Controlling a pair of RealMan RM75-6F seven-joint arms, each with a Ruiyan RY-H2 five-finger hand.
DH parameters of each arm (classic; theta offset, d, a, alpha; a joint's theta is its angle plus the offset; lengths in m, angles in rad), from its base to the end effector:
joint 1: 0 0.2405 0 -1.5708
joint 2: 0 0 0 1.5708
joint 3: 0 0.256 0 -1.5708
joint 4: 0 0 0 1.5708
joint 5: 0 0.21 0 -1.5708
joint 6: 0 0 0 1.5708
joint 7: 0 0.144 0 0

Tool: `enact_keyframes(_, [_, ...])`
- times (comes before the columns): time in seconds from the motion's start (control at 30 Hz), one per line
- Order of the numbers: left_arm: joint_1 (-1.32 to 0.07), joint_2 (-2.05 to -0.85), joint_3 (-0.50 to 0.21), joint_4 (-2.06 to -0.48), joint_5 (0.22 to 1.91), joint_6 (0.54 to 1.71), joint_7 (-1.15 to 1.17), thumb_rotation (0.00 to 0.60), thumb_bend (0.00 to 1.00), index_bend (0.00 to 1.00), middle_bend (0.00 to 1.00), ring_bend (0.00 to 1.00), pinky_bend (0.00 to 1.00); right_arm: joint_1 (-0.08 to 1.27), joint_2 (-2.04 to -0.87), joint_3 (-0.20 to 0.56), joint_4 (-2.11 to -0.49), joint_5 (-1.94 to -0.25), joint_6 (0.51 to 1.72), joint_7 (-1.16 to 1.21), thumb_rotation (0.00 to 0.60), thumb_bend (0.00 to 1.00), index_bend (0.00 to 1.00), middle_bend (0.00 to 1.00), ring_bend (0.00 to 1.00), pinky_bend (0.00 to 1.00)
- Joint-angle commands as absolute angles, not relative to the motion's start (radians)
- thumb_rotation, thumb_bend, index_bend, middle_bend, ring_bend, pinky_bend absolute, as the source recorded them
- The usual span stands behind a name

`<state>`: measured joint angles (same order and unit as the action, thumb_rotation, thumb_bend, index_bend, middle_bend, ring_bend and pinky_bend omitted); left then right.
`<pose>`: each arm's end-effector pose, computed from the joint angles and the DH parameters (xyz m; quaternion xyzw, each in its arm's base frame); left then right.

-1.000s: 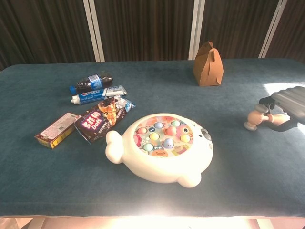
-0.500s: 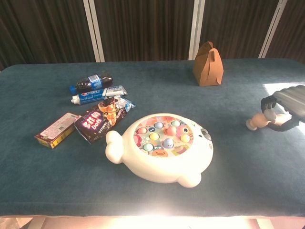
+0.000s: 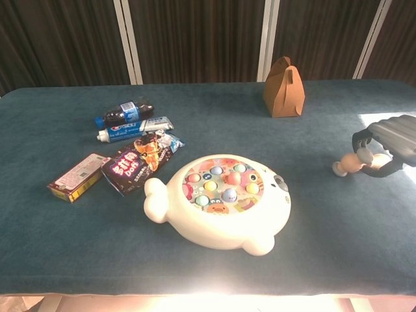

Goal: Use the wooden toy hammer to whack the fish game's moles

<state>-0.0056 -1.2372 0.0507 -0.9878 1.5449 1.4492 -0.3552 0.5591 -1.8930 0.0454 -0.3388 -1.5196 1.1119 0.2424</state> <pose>-0.4262 0.1356 0.1822 -0.6274 -0.3959 -0.2851 0.6069 -0.3237 -0.3590 0.0022 0.7220 -0.2780 0.3130 0.5509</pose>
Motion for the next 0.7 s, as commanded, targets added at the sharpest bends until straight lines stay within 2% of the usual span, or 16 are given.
enact_keyframes(0.03, [-0.005,-1.237,0.050,-0.987,1.544,1.449,-0.357,0.600,0.14,0.00,0.00,0.00,0.07,0.563,-1.886,0.050,-0.351,-1.513,1.093,0.233,0.600,0.24,0.55,0.47,0.28,0.45])
enact_keyframes(0.27, [-0.006,-1.238,0.050,-0.986,1.545,1.450,-0.358,0.600,0.14,0.00,0.00,0.00,0.07,0.574,-1.873,0.061,-0.381,-1.500,1.067,0.214,0.600,0.23,0.50,0.44,0.25,0.42])
enact_keyframes(0.7, [-0.005,-1.237,0.049,-0.986,1.545,1.453,-0.358,0.600,0.14,0.00,0.00,0.00,0.07,0.571,-1.851,0.061,-0.416,-1.497,1.069,0.202,0.600,0.23,0.48,0.42,0.23,0.41])
